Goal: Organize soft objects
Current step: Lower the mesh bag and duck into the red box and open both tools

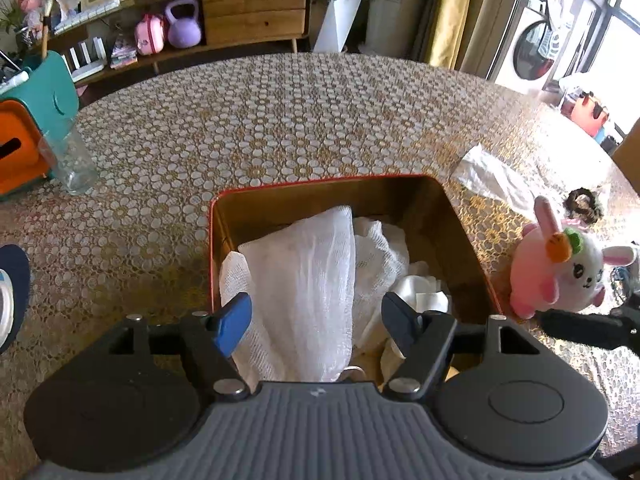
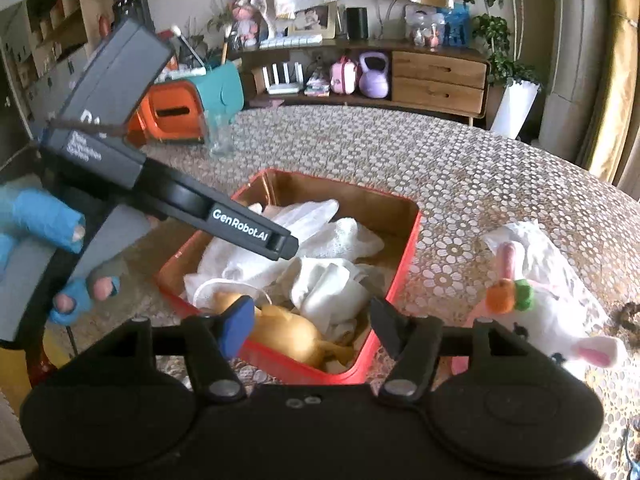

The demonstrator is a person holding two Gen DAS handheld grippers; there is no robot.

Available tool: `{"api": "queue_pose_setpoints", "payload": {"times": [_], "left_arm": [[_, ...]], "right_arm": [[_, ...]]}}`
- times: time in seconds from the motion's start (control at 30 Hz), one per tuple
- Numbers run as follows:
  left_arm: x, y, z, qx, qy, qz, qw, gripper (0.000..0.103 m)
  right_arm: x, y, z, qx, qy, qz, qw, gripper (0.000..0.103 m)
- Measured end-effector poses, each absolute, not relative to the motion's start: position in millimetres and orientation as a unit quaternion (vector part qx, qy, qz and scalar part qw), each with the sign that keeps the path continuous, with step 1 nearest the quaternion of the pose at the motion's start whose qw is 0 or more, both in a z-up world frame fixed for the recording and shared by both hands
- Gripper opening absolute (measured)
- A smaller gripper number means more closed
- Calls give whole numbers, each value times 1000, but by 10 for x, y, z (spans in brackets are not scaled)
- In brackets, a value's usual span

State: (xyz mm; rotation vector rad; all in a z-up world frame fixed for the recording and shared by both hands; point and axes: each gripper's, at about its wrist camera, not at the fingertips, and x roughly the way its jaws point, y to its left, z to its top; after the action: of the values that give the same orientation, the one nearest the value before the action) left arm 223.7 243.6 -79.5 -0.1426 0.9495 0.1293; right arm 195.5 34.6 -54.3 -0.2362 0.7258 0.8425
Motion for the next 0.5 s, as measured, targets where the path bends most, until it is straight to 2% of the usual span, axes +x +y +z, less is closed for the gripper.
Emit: {"api": "queue_pose_setpoints", "payload": {"times": [0.1,0.37,0.43,0.5], "left_arm": [[2158,2395,-682,-61,445,65,891,71],[1959,2119,-314,-46,418,37,907,72],[1927,2021,-234,-47,414,24,909,77],[1907,1896,-161,-46,411,12,910,77]], "right_arm": [[1878,196,-406,-98,330,399,850,77],[1754,-300,-58,-53,324,383,864,84],[1721,-437,7,-46,321,376,868,88],[1703,-592,69,-36,322,363,874,88]]}}
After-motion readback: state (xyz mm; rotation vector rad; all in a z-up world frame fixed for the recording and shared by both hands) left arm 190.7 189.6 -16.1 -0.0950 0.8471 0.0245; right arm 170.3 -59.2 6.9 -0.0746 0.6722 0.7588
